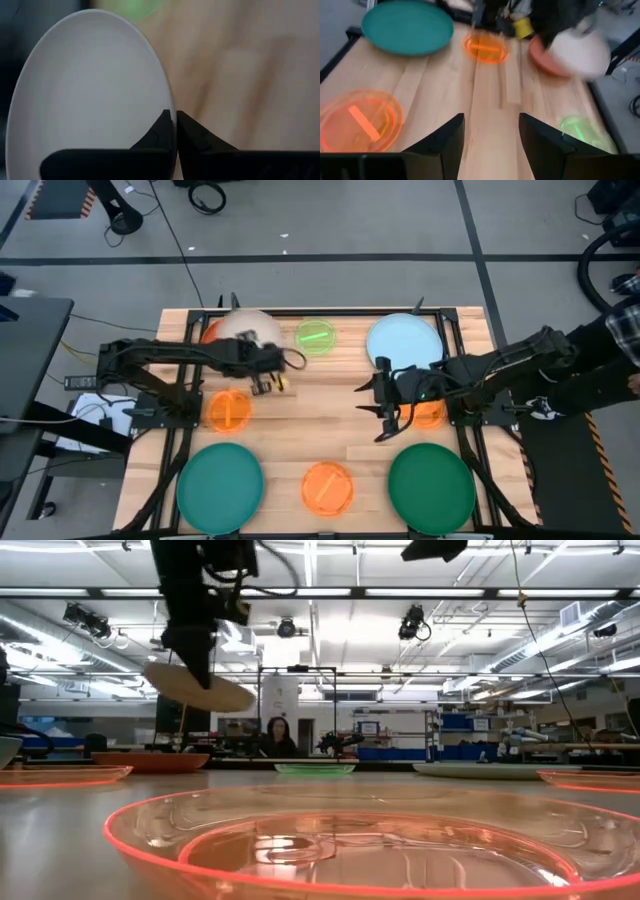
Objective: Stack plastic plates
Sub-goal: Stack the gray plate on top of the orange plate
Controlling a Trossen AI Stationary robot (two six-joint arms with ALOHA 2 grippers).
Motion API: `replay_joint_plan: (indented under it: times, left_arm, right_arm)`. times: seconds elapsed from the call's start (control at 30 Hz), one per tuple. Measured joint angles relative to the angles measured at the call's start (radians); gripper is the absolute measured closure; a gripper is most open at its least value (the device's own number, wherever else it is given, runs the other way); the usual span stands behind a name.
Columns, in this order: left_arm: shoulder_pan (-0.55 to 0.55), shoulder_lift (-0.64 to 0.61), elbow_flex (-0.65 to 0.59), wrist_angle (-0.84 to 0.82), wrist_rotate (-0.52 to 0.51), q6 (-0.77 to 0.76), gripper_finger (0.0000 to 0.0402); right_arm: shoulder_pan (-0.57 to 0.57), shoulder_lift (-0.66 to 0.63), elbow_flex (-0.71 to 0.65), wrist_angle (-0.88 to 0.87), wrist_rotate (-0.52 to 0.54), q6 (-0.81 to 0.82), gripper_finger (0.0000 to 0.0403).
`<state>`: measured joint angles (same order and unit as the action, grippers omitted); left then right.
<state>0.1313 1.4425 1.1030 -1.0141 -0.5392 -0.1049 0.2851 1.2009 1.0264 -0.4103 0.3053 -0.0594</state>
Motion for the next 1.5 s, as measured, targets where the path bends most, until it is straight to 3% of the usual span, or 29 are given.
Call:
replay_joint_plan:
  times: [0.2,0.4,0.57,0.8,0.93,1.07,1.27,1.5]
  left_arm:
    - [0.107,-0.032,-0.095,-0.002,-0.044,-0.239,0.0386]
    - [0.144,-0.032,-0.234,0.108,-0.04,-0.358,0.0386]
    - [0.151,-0.037,-0.303,0.272,-0.042,-0.355,0.0385]
    - [0.251,-0.036,-0.416,0.426,-0.092,-0.317,0.0385]
    - [0.278,-0.036,-0.456,0.55,-0.052,-0.247,0.0384]
    - [0.284,-0.036,-0.457,0.57,-0.037,-0.24,0.0376]
    - [0.286,-0.036,-0.456,0.574,-0.038,-0.249,0.0343]
    - [0.282,-0.052,-0.439,0.525,-0.037,-0.217,0.0272]
  right_arm:
    - [0.027,0.096,0.0,0.007,0.047,0.015,0.0215]
    - [0.03,0.208,-0.001,0.044,0.053,0.014,0.0215]
    - [0.027,0.262,-0.002,0.058,0.053,0.007,0.0215]
    - [0.022,0.273,-0.002,0.064,0.043,0.012,0.0215]
    - [0.022,0.271,-0.002,0.073,0.037,0.017,0.0215]
    - [0.02,0.271,-0.002,0.08,0.037,0.053,0.021]
    - [0.012,0.272,-0.002,0.079,0.032,0.086,0.0193]
    - [0.013,0.272,-0.002,0.079,0.026,0.086,0.0177]
